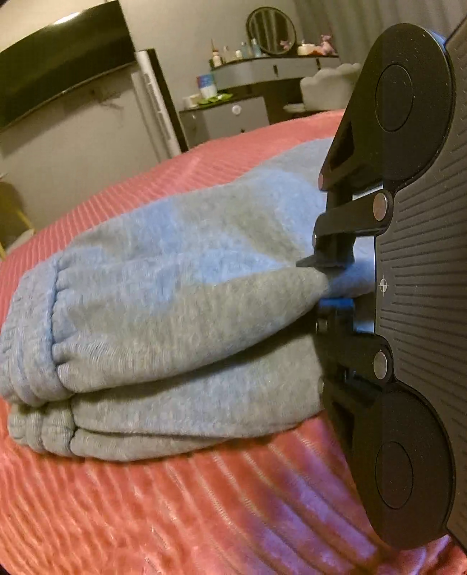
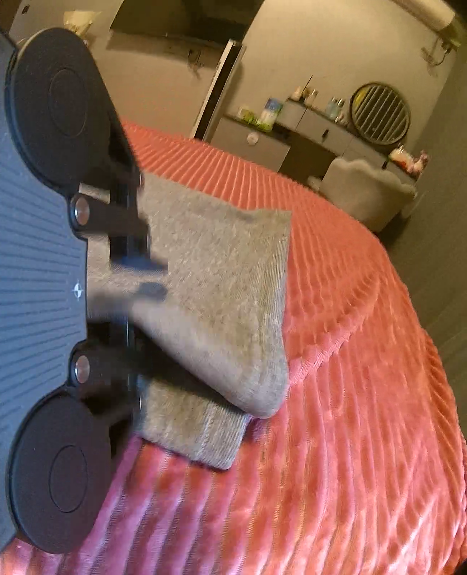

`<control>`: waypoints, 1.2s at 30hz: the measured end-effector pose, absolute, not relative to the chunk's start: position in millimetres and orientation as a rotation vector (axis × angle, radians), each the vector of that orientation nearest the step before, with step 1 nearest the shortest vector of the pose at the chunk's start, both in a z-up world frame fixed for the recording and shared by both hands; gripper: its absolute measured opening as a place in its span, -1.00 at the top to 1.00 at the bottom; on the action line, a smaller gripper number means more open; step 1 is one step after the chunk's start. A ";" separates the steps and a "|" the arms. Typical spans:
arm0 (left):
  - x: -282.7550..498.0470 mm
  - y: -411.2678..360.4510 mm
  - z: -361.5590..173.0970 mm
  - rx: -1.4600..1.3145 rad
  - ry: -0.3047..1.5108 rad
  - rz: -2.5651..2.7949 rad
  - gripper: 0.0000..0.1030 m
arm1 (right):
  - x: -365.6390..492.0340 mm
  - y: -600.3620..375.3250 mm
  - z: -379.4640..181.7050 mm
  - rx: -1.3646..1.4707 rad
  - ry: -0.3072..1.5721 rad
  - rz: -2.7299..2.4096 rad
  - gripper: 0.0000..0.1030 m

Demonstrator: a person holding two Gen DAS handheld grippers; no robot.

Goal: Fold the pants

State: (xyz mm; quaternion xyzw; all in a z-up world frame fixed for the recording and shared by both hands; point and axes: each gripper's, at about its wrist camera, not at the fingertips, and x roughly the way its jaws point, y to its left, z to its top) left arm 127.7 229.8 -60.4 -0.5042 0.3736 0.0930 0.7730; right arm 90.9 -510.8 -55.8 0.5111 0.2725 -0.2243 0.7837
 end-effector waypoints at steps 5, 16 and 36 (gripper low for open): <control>101.0 226.5 -25.3 -1.056 0.571 0.102 0.79 | 93.5 -498.3 -5.1 0.977 0.481 -0.415 0.91; 109.5 213.9 -43.1 -0.847 0.814 0.260 0.79 | 67.6 -507.7 -60.1 0.866 0.597 -0.570 0.90; 46.0 231.8 -5.9 -0.843 0.549 0.689 -0.20 | 47.5 -473.5 -6.6 0.525 0.561 -0.933 0.37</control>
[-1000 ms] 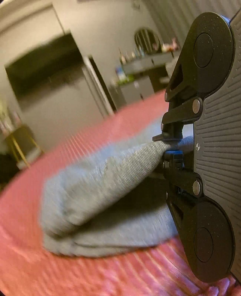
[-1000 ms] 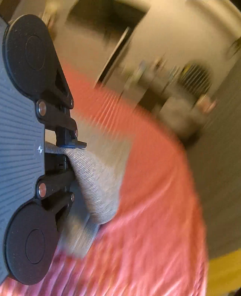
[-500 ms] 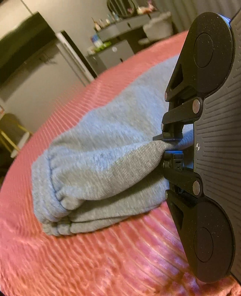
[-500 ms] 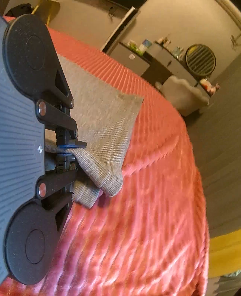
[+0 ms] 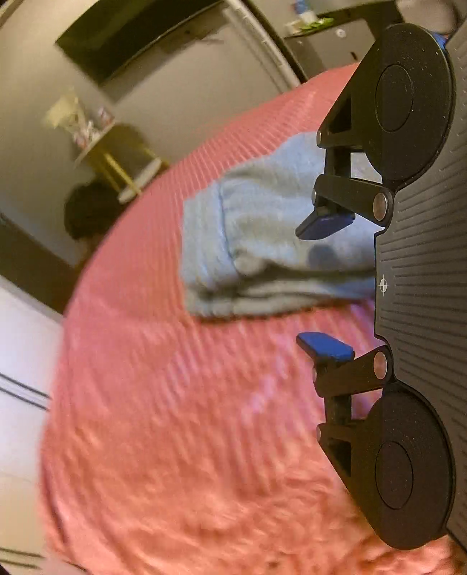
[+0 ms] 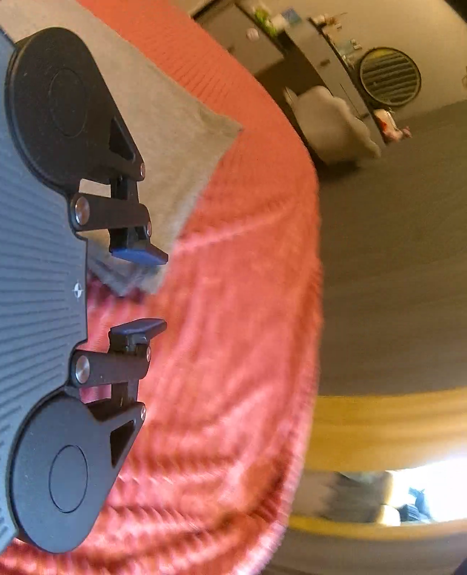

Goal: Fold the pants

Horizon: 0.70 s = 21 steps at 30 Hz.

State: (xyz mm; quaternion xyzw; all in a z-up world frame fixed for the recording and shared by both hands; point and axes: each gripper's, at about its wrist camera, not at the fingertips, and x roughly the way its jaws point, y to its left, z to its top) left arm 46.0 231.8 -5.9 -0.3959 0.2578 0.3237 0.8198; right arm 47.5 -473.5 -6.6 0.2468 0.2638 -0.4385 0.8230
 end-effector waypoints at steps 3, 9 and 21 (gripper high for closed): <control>74.8 207.1 2.8 -0.721 0.578 0.582 -0.23 | 81.8 -442.9 6.9 0.463 0.522 -0.851 0.31; 145.6 114.2 8.4 -0.379 0.616 0.222 -0.40 | 190.8 -316.3 -9.7 0.478 0.671 -0.114 0.10; 187.5 119.6 -44.9 -0.083 0.693 0.486 -0.48 | 251.7 -277.6 -76.5 0.802 0.864 0.221 0.52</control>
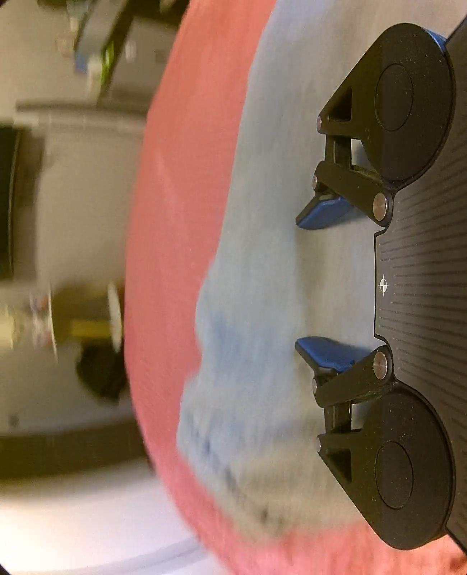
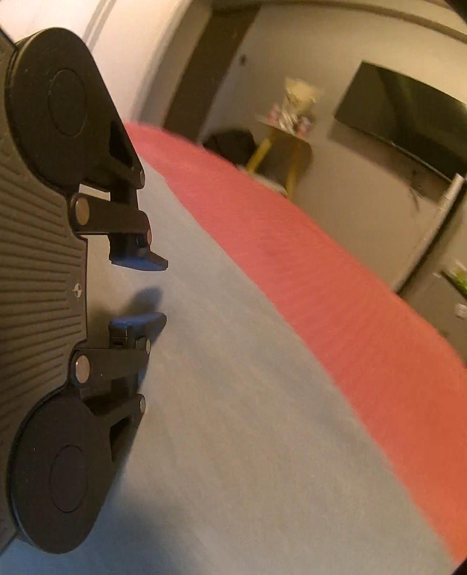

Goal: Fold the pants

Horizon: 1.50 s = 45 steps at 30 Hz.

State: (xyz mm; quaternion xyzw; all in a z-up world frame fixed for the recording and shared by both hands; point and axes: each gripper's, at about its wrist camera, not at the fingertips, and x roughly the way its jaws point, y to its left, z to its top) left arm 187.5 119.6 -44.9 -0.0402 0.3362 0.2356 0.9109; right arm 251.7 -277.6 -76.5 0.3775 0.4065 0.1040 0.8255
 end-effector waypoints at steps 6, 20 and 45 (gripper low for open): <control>176.1 154.7 -42.1 -0.122 0.689 0.751 -0.51 | 272.4 -257.9 -41.8 0.582 0.880 0.132 0.36; 157.8 204.3 -25.2 -0.369 0.609 0.750 -0.25 | 394.9 -72.4 -19.2 0.340 1.207 0.660 -0.13; 158.7 208.1 -27.6 -0.420 0.615 0.747 -0.24 | 344.2 -25.5 -5.2 0.068 1.167 0.903 -0.08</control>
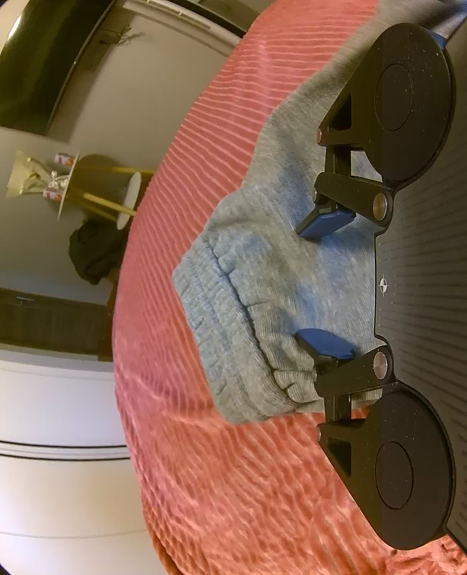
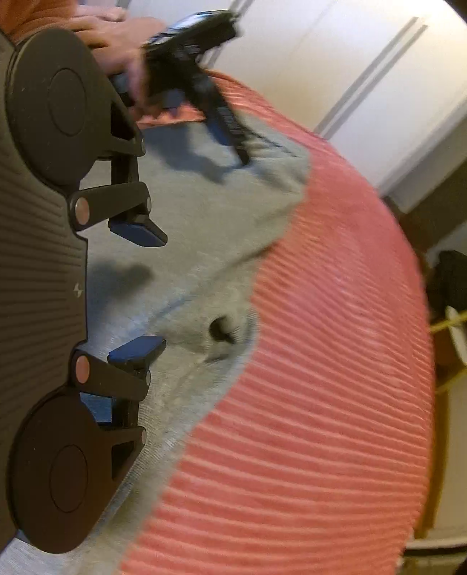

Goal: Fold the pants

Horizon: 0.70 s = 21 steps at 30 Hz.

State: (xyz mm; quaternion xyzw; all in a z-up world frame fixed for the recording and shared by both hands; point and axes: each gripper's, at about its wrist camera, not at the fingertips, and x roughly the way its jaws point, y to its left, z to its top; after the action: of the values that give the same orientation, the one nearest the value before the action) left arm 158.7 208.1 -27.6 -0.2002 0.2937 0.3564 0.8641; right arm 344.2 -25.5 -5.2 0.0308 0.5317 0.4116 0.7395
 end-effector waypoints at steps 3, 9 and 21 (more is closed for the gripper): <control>160.2 208.5 -29.4 -0.419 0.624 0.746 -0.26 | 350.0 -22.4 7.3 0.025 1.078 0.844 -0.13; 160.3 208.1 -29.2 -0.411 0.631 0.734 -0.30 | 380.7 -13.0 -13.2 0.012 1.150 0.809 -0.20; 159.9 211.7 -30.4 -0.432 0.634 0.719 -0.36 | 371.1 -7.6 -11.1 -0.024 1.108 0.888 0.75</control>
State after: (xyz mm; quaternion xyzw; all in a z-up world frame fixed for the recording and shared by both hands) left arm 159.9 211.7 -30.4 -0.2059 0.3027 0.3433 0.8649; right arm 371.1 -7.6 -11.1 -0.0109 0.5087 0.4078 0.7582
